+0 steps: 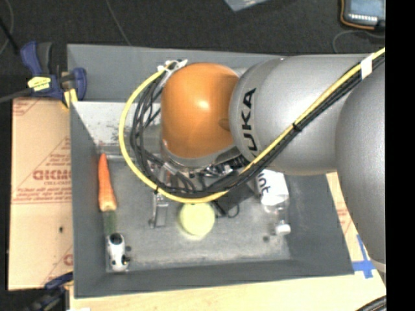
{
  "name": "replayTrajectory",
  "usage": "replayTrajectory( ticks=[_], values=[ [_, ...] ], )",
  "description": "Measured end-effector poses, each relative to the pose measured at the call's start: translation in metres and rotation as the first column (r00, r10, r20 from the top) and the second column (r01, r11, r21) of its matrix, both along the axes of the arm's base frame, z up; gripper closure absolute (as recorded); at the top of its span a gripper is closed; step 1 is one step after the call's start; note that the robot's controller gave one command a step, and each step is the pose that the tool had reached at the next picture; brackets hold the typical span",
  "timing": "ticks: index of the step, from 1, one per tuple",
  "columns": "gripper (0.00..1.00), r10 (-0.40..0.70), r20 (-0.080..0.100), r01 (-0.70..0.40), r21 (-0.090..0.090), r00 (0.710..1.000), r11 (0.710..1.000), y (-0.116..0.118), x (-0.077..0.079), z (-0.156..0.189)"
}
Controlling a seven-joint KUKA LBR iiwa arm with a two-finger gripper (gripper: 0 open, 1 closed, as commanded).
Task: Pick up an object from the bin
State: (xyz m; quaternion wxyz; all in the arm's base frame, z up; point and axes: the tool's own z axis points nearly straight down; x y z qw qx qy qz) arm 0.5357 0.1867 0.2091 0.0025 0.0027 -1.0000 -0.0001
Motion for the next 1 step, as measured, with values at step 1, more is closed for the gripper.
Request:
replayTrajectory(
  ticks=[1],
  values=[
    [0.00, -0.004, 0.007, 0.004, 0.001, 1.000, 1.000, -0.0011, 0.0013, 0.0045]
  ],
)
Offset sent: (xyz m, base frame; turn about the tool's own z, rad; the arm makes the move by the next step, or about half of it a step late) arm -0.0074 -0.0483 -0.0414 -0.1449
